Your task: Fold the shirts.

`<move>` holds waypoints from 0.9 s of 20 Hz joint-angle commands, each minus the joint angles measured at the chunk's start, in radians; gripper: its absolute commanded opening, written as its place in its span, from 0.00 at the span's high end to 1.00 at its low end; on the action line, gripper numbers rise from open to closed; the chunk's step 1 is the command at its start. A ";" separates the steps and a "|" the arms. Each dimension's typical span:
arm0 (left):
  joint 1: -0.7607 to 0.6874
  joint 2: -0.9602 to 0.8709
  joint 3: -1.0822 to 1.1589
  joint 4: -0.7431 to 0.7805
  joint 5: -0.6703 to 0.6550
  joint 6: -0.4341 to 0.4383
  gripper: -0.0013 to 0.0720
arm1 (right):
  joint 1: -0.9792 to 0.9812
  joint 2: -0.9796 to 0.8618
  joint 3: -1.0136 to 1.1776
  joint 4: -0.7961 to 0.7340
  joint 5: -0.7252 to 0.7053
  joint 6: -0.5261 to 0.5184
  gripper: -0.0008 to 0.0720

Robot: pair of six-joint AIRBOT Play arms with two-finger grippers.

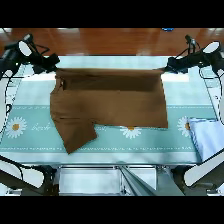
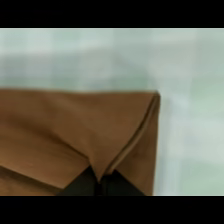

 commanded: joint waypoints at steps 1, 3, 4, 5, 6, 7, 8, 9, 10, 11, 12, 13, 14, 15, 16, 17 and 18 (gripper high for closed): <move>0.016 -0.044 -0.008 -0.086 -0.206 0.160 0.96 | -0.002 -0.004 -0.017 -0.115 0.105 0.040 0.95; 0.016 -0.076 -0.010 -0.086 -0.265 0.162 0.96 | -0.002 -0.004 -0.053 -0.116 0.114 0.044 0.95; 0.016 -0.087 -0.011 -0.086 -0.285 0.175 0.96 | 0.001 -0.004 -0.072 -0.114 0.116 0.043 0.95; 0.016 -0.092 -0.011 -0.086 -0.294 0.175 0.96 | 0.006 -0.004 -0.092 -0.111 0.116 0.042 0.95; 0.016 -0.092 -0.011 -0.086 -0.294 0.175 0.96 | 0.012 -0.004 -0.108 -0.111 0.116 0.042 0.95; 0.017 -0.091 -0.011 -0.086 -0.294 0.175 0.96 | 0.013 -0.004 -0.115 -0.111 0.114 0.042 0.95; 0.017 -0.091 -0.011 -0.086 -0.298 0.175 0.96 | 0.018 -0.004 -0.117 -0.110 0.112 0.042 0.95; 0.017 -0.091 -0.011 -0.086 -0.303 0.175 0.96 | 0.019 -0.004 -0.117 -0.108 0.109 0.042 0.95; 0.017 -0.091 -0.011 -0.086 -0.315 0.175 0.96 | 0.019 -0.004 -0.117 -0.106 0.110 0.043 0.95; 0.019 -0.091 -0.011 -0.086 -0.334 0.175 0.96 | 0.019 -0.004 -0.117 -0.107 0.118 0.048 0.94; 0.023 -0.090 -0.011 -0.086 -0.364 0.175 0.90 | 0.019 -0.004 -0.117 -0.116 0.128 0.083 0.74; 0.029 -0.090 -0.007 -0.084 -0.407 0.175 0.54 | 0.016 -0.003 -0.117 -0.119 0.161 0.101 0.41; 0.042 -0.085 -0.003 -0.080 -0.453 0.175 0.30 | 0.009 0.002 -0.117 -0.132 0.207 0.101 0.42; 0.058 -0.073 -0.003 -0.078 -0.500 0.187 0.29 | 0.000 0.012 -0.117 -0.156 0.246 0.103 0.42; 0.077 -0.054 -0.003 -0.077 -0.554 0.224 0.29 | -0.014 0.029 -0.117 -0.193 0.298 0.104 0.43; 0.093 -0.029 -0.010 -0.057 -0.599 0.240 0.29 | -0.030 0.050 -0.123 -0.232 0.346 0.110 0.43; 0.114 0.018 -0.042 -0.027 -0.621 0.235 0.29 | -0.050 0.087 -0.155 -0.254 0.359 0.123 0.43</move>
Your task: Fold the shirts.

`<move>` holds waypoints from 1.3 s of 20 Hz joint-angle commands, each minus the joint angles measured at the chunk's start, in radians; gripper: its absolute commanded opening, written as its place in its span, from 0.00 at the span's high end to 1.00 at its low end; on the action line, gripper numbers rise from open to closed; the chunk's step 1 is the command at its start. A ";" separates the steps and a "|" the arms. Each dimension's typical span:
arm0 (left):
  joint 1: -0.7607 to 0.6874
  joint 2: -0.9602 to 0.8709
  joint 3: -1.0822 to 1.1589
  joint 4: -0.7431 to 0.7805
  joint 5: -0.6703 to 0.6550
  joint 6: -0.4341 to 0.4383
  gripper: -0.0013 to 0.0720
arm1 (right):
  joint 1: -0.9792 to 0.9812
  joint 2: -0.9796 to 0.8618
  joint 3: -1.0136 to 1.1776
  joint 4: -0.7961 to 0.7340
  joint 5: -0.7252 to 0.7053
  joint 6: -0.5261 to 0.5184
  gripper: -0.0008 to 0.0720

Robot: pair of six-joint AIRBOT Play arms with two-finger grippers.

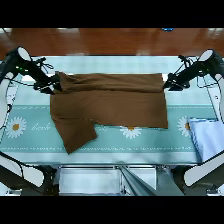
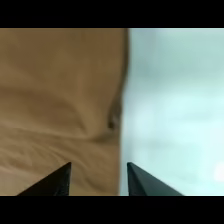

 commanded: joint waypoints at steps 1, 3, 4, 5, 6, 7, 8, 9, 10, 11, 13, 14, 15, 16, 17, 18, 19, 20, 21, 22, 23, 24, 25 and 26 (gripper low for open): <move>0.063 0.116 -0.079 0.049 -0.119 0.032 0.29 | -0.060 0.111 -0.099 -0.063 0.077 0.029 0.43; 0.124 0.270 -0.254 0.048 -0.052 0.042 0.29 | -0.113 0.255 -0.312 0.039 -0.045 -0.013 0.43; 0.165 0.362 -0.377 0.048 -0.015 0.055 0.29 | -0.136 0.332 -0.434 0.105 -0.098 -0.051 0.43; 0.213 0.444 -0.495 0.043 0.010 0.055 0.29 | -0.159 0.425 -0.573 0.162 -0.144 -0.105 0.43; 0.277 0.523 -0.616 0.016 0.047 0.054 0.29 | -0.179 0.502 -0.674 0.172 -0.170 -0.126 0.43; 0.344 0.588 -0.718 -0.032 0.090 0.057 0.29 | -0.201 0.576 -0.760 0.173 -0.195 -0.135 0.43; 0.420 0.650 -0.816 -0.102 0.137 0.063 0.29 | -0.229 0.651 -0.838 0.185 -0.223 -0.143 0.43; 0.496 0.703 -0.903 -0.208 0.170 0.117 0.29 | -0.253 0.712 -0.900 0.215 -0.240 -0.159 0.43; 0.561 0.742 -0.972 -0.311 0.183 0.172 0.29 | -0.273 0.767 -0.950 0.249 -0.239 -0.180 0.43; 0.621 0.770 -1.034 -0.401 0.183 0.223 0.29 | -0.279 0.808 -0.985 0.273 -0.232 -0.196 0.43; 0.686 0.787 -1.102 -0.434 0.162 0.285 0.29 | -0.274 0.867 -1.025 0.286 -0.232 -0.197 0.43; 0.697 0.787 -1.114 -0.387 0.159 0.286 0.29 | -0.274 0.887 -1.030 0.289 -0.224 -0.196 0.43; 0.699 0.787 -1.117 -0.340 0.160 0.300 0.29 | -0.274 0.903 -1.030 0.289 -0.211 -0.196 0.43; 0.699 0.786 -1.117 -0.321 0.159 0.300 0.29 | -0.274 0.916 -1.030 0.293 -0.207 -0.196 0.43; 0.697 0.784 -1.120 -0.333 0.157 0.301 0.29 | -0.274 0.924 -1.030 0.301 -0.207 -0.195 0.43; 0.688 0.776 -1.124 -0.359 0.158 0.313 0.29 | -0.274 0.924 -1.030 0.320 -0.207 -0.196 0.43; 0.674 0.762 -1.126 -0.391 0.162 0.329 0.29 | -0.274 0.924 -1.030 0.332 -0.210 -0.196 0.43; 0.656 0.742 -1.126 -0.424 0.171 0.345 0.29 | -0.274 0.924 -1.030 0.341 -0.210 -0.196 0.43; 0.634 0.719 -1.126 -0.447 0.187 0.352 0.29 | -0.274 0.924 -1.030 0.346 -0.207 -0.199 0.43; 0.609 0.701 -1.126 -0.450 0.216 0.352 0.29 | -0.274 0.925 -1.030 0.352 -0.203 -0.221 0.43; 0.586 0.690 -1.126 -0.449 0.242 0.352 0.29 | -0.274 0.925 -1.030 0.363 -0.188 -0.254 0.43; 0.563 0.682 -1.126 -0.451 0.268 0.350 0.29 | -0.274 0.925 -1.030 0.370 -0.173 -0.268 0.43; 0.541 0.675 -1.126 -0.454 0.290 0.345 0.29 | -0.274 0.925 -1.030 0.372 -0.166 -0.268 0.43; 0.513 0.663 -1.126 -0.458 0.308 0.344 0.29 | -0.274 0.925 -1.030 0.373 -0.167 -0.267 0.43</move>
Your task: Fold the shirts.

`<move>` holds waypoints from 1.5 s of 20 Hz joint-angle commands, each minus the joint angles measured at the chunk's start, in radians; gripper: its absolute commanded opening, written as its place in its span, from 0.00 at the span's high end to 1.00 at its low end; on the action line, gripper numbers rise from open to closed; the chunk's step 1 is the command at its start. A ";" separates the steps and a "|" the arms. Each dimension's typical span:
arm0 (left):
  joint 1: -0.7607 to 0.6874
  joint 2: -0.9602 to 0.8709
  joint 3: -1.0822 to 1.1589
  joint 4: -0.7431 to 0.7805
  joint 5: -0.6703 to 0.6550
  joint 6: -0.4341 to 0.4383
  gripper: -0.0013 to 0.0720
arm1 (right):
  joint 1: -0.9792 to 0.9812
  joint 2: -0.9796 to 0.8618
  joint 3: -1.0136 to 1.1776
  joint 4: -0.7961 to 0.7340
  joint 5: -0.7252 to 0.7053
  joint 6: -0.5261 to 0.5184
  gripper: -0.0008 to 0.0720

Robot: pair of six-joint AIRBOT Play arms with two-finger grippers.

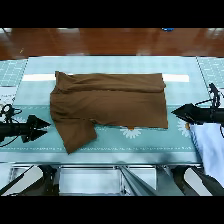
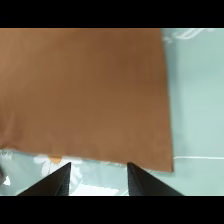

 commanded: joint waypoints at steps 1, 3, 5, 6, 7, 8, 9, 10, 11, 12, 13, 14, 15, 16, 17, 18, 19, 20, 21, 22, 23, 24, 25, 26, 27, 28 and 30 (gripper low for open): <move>-0.083 -0.046 -0.003 -0.031 0.076 0.005 0.29 | 0.000 0.003 -0.002 0.025 0.013 -0.025 0.43; -0.136 -0.089 -0.003 -0.060 0.090 0.006 0.29 | 0.000 0.003 -0.002 0.034 -0.005 -0.011 0.43; -0.190 -0.126 -0.003 -0.063 0.119 0.006 0.29 | 0.000 0.003 -0.002 0.048 -0.016 0.000 0.43; -0.213 -0.142 -0.002 -0.063 0.138 0.006 0.30 | 0.000 0.003 -0.002 0.055 -0.015 0.002 0.43; -0.230 -0.152 -0.002 -0.063 0.156 0.005 0.30 | -0.001 0.003 -0.002 0.058 -0.012 0.005 0.43; -0.240 -0.156 -0.001 -0.063 0.170 0.005 0.43 | -0.001 0.003 -0.001 0.058 -0.007 0.005 0.43; -0.242 -0.157 0.003 -0.063 0.169 0.005 0.73 | -0.005 0.003 -0.001 0.056 -0.006 0.005 0.43; -0.242 -0.155 0.011 -0.063 0.162 0.007 0.96 | -0.016 0.003 -0.001 0.050 -0.006 0.005 0.43; -0.242 -0.155 0.025 -0.063 0.146 0.008 0.96 | -0.042 0.003 -0.001 0.037 -0.007 0.005 0.43; -0.242 -0.154 0.040 -0.062 0.129 0.017 0.96 | -0.077 0.003 -0.001 0.014 -0.007 0.007 0.43; -0.242 -0.154 0.054 -0.062 0.108 0.035 0.96 | -0.119 0.003 -0.002 -0.035 -0.008 0.020 0.43; -0.242 -0.154 0.066 -0.059 0.094 0.036 0.96 | -0.156 0.003 -0.002 -0.109 -0.008 0.063 0.43; -0.242 -0.150 0.072 -0.059 0.093 0.036 0.96 | -0.181 0.003 -0.009 -0.196 -0.003 0.139 0.43; -0.242 -0.146 0.074 -0.060 0.094 0.036 0.96 | -0.186 0.003 -0.030 -0.240 0.005 0.188 0.43; -0.242 -0.145 0.074 -0.059 0.093 0.036 0.96 | -0.185 0.002 -0.058 -0.236 0.016 0.190 0.43; -0.242 -0.145 0.074 -0.059 0.093 0.036 0.96 | -0.183 -0.006 -0.089 -0.219 0.026 0.188 0.43; -0.242 -0.145 0.074 -0.059 0.093 0.035 0.96 | -0.183 -0.018 -0.117 -0.201 0.028 0.173 0.43; -0.242 -0.145 0.074 -0.060 0.093 0.035 0.96 | -0.183 -0.040 -0.137 -0.183 0.027 0.153 0.43; -0.242 -0.145 0.074 -0.060 0.093 0.036 0.96 | -0.183 -0.062 -0.146 -0.157 0.028 0.133 0.43; -0.242 -0.145 0.074 -0.059 0.093 0.036 0.96 | -0.179 -0.088 -0.147 -0.121 0.023 0.121 0.43; -0.242 -0.145 0.074 -0.059 0.093 0.036 0.96 | -0.165 -0.112 -0.146 -0.093 0.011 0.106 0.43; -0.242 -0.145 0.074 -0.060 0.093 0.036 0.96 | -0.135 -0.143 -0.146 -0.080 -0.005 0.105 0.43; -0.242 -0.145 0.074 -0.060 0.093 0.036 0.96 | -0.096 -0.175 -0.146 -0.076 -0.019 0.105 0.43; -0.243 -0.145 0.074 -0.060 0.093 0.035 0.96 | -0.052 -0.215 -0.136 -0.076 -0.034 0.101 0.43; -0.242 -0.145 0.074 -0.059 0.092 0.035 0.96 | -0.019 -0.251 -0.117 -0.074 -0.057 0.103 0.43; -0.242 -0.145 0.074 -0.060 0.092 0.036 0.96 | 0.008 -0.287 -0.095 -0.046 -0.086 0.103 0.43; -0.242 -0.145 0.074 -0.060 0.094 0.036 0.96 | 0.041 -0.341 -0.054 0.038 -0.133 0.103 0.43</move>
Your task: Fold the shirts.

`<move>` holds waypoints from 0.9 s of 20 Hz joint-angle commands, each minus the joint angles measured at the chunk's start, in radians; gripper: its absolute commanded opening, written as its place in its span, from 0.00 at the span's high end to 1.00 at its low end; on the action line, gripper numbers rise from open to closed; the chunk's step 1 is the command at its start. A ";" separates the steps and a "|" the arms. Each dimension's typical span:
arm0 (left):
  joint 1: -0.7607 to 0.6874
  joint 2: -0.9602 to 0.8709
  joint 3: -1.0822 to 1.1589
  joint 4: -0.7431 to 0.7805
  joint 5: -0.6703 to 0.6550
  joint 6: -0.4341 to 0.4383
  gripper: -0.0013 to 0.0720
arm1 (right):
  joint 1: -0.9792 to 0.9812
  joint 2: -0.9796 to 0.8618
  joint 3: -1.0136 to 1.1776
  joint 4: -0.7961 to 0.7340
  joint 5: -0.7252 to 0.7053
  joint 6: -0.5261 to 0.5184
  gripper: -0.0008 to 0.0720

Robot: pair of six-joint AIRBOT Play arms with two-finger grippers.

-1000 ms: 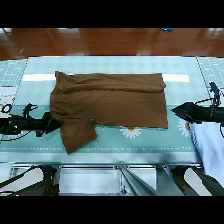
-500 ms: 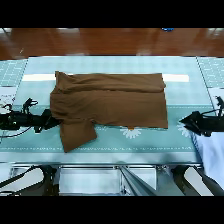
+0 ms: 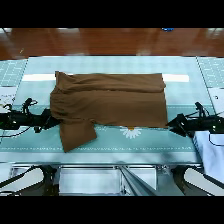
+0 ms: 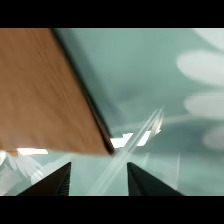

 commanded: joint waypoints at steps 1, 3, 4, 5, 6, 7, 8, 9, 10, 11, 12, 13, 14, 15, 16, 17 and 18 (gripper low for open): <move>0.000 0.001 0.001 0.000 0.002 0.008 0.96 | 0.082 -0.104 0.057 0.103 -0.084 -0.003 0.43; 0.000 0.001 0.001 0.000 0.007 0.015 0.96 | 0.134 -0.143 0.083 0.107 -0.098 0.010 0.43; 0.000 0.001 0.001 0.000 0.008 0.015 0.96 | 0.157 -0.156 0.093 0.107 -0.100 0.010 0.44; 0.000 0.001 0.001 -0.001 0.007 0.015 0.96 | 0.179 -0.164 0.106 0.106 -0.100 -0.001 0.63; 0.000 0.001 0.004 -0.001 0.007 0.015 0.96 | 0.194 -0.165 0.124 0.109 -0.081 -0.049 0.94; 0.003 0.001 0.017 0.000 0.008 0.016 0.96 | 0.195 -0.164 0.148 0.112 -0.044 -0.084 0.95; 0.011 0.001 0.039 -0.004 0.005 0.018 0.96 | 0.195 -0.158 0.178 0.100 0.000 -0.097 0.95; 0.021 0.003 0.072 -0.007 -0.013 0.018 0.96 | 0.190 -0.141 0.208 0.072 0.021 -0.094 0.95; 0.027 0.003 0.111 -0.009 -0.033 0.019 0.96 | 0.190 -0.119 0.237 0.043 0.024 -0.083 0.95; 0.027 0.003 0.155 -0.008 -0.048 0.019 0.96 | 0.190 -0.098 0.273 0.015 0.020 -0.080 0.95; 0.025 0.003 0.194 -0.013 -0.056 0.019 0.96 | 0.190 -0.088 0.304 -0.012 0.016 -0.075 0.95; 0.023 0.001 0.232 -0.031 -0.056 0.019 0.96 | 0.190 -0.088 0.334 -0.037 0.016 -0.068 0.95; 0.018 -0.004 0.267 -0.047 -0.051 0.019 0.96 | 0.190 -0.094 0.367 -0.049 0.013 -0.059 0.95; 0.009 -0.013 0.305 -0.066 -0.037 0.018 0.96 | 0.193 -0.105 0.398 -0.046 0.006 -0.058 0.95; -0.003 -0.030 0.342 -0.082 -0.024 0.017 0.96 | 0.200 -0.122 0.435 -0.045 -0.011 -0.057 0.95; -0.019 -0.055 0.385 -0.098 -0.014 0.005 0.96 | 0.204 -0.143 0.467 -0.036 -0.031 -0.056 0.95; -0.037 -0.087 0.429 -0.107 -0.007 -0.008 0.96 | 0.206 -0.172 0.505 -0.024 -0.051 -0.053 0.95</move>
